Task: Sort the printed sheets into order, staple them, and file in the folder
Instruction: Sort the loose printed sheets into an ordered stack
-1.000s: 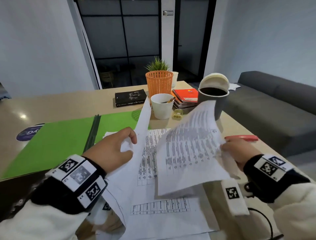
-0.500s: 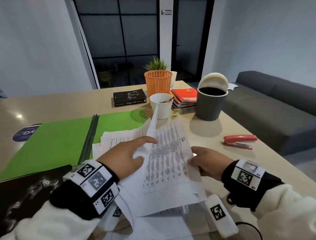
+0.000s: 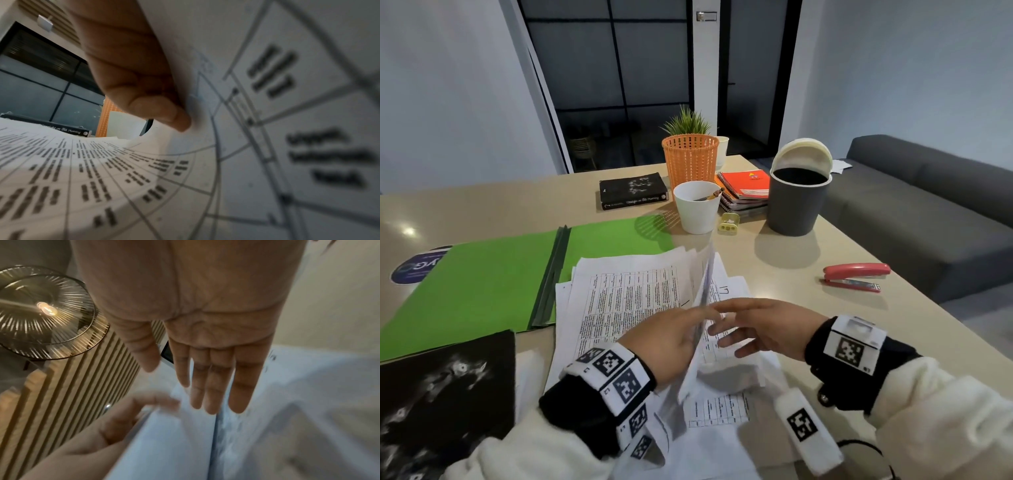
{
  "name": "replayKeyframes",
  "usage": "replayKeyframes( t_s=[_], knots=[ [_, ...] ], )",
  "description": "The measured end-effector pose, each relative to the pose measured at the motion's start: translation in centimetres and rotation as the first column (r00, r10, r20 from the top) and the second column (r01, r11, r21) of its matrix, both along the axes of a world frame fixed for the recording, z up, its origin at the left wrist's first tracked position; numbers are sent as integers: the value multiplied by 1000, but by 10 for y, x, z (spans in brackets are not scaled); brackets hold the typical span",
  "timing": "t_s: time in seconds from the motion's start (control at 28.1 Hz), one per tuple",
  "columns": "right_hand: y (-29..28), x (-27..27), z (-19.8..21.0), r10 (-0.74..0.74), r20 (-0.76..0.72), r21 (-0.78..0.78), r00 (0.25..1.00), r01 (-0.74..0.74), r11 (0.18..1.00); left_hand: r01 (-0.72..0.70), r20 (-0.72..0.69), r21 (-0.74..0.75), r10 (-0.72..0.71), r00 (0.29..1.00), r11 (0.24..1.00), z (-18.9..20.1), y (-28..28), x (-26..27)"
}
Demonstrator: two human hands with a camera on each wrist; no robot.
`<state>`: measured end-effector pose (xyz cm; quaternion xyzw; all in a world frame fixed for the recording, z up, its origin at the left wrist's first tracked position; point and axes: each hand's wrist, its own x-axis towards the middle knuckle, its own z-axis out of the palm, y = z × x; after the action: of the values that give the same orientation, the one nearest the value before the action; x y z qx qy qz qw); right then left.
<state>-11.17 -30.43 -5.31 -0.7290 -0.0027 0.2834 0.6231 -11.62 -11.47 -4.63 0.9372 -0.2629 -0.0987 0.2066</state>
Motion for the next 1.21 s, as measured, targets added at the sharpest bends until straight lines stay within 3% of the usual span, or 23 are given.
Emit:
replayKeyframes(
  t_s=[0.18, 0.39, 0.82, 1.03, 1.21],
  knots=[
    [-28, 5, -16, -209, 35, -254, 977, 211, 944, -123, -70, -53, 119, 990, 991, -6, 3, 4],
    [-33, 4, -18, -316, -94, -197, 944, 294, 935, -162, -51, -34, 160, 986, 986, -6, 0, 2],
    [-34, 1, -28, -222, -80, -148, 972, 209, 967, -32, -2, 137, 32, 999, 990, -10, -7, 3],
    [-31, 3, -33, -208, -85, -113, 974, 198, 974, -32, -1, 131, 32, 999, 991, -13, -12, 2],
    [-27, -1, -33, -51, -101, 15, 994, 53, 998, -43, -24, 161, 47, 999, 986, -14, -14, 0]
  ],
)
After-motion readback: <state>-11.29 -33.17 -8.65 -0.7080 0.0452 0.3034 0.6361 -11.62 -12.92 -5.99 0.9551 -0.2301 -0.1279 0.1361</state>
